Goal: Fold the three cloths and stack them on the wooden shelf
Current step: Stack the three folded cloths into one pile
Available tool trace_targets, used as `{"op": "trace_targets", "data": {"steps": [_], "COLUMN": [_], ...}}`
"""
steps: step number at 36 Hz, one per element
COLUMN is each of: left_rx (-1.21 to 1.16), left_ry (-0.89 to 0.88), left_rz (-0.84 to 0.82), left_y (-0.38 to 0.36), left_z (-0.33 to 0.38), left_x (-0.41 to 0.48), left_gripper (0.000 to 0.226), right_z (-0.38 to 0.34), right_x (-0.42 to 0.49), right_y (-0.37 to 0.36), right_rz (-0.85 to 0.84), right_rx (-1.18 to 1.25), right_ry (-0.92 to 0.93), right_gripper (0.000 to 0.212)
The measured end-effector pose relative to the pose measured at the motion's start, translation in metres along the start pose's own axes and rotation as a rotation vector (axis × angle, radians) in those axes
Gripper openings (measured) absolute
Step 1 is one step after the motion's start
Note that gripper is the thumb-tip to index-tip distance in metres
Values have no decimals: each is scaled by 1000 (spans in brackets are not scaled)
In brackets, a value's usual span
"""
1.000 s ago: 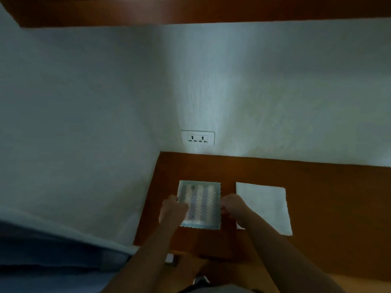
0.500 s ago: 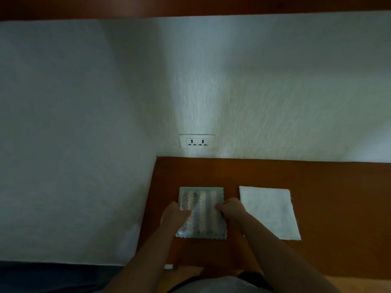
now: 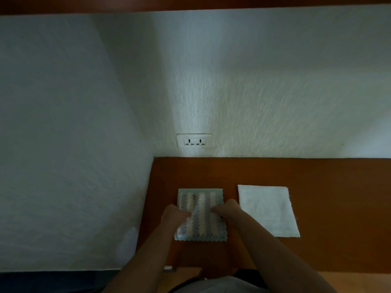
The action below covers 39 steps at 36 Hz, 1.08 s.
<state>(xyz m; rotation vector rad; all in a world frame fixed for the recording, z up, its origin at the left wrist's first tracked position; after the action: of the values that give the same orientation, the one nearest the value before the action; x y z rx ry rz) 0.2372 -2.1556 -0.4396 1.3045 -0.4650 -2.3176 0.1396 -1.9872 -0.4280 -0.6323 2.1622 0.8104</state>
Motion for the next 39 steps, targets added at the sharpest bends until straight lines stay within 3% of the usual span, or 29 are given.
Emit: {"op": "trace_targets", "data": {"steps": [13,18,27,39], "left_rx": [-111,-228,-396,-354], "left_ry": [-77,-93,-134,-137], "left_rz": [-12,-33,-202,-302], "left_y": [2,1,-29,-109], "left_z": [16,27,59,94], "left_x": [-16,-29,-49,-71], "left_gripper": [51,34,24,43], "right_z": [1,-2,11,47], "right_x": [-11,-16,-25,-32], "right_y": [-2,5,36,123], "right_rz": [13,-10,-102,-3], "right_rx": [79,125,377,300], "right_ry": [32,41,54,136], "right_gripper": [53,51,56,42]}}
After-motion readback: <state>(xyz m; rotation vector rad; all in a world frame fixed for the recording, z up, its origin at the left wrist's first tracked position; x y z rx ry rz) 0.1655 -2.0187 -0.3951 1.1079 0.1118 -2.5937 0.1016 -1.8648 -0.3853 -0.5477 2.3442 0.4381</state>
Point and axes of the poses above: each hand's wrist, its own x-axis towards the middle knuckle, its own y-axis out of the back of the hand, z = x × y, the point moved 6 cm from there along x, towards the middle knuckle
